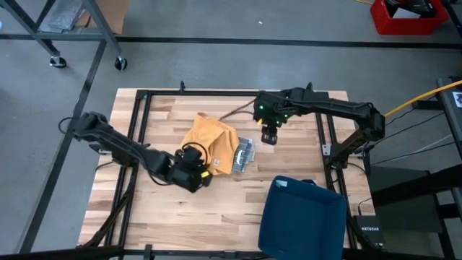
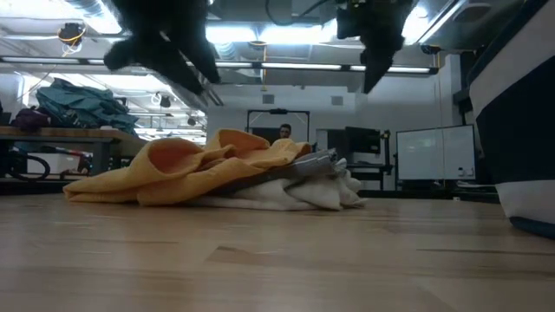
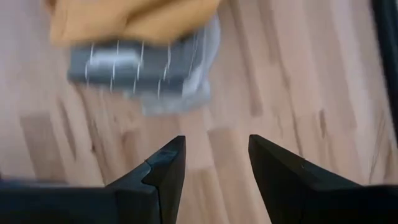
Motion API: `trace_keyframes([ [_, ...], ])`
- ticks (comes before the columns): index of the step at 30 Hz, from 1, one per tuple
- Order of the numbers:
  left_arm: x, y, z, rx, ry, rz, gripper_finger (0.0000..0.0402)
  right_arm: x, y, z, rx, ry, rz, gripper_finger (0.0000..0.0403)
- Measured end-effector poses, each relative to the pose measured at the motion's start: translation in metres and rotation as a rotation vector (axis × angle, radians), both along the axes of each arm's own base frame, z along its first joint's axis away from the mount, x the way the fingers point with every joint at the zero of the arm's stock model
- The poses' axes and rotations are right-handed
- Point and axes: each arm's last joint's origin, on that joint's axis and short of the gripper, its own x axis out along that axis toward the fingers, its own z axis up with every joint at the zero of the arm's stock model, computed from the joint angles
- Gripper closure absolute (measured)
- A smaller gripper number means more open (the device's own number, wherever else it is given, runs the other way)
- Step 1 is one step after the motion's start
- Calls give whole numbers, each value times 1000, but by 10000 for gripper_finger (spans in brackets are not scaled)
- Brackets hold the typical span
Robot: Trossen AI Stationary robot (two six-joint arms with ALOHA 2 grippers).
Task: Fold towel
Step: Put the kitchen towels into the blue laundry bin
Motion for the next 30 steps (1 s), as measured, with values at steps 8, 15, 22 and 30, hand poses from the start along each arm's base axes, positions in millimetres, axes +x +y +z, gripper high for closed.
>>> trace_keyframes([
  [8,12,-3,-24,17,-135,248,270,13,-29,8,31,-242,-41,224],
  [15,10,4,-12,166,-281,348,270,18,-36,11,-106,-274,-105,224],
  [22,16,31,-17,156,-167,391,270,17,-34,10,-1,-286,-162,224],
  [30,22,62,-17,240,-55,406,270,18,-31,11,90,-306,-118,224],
])
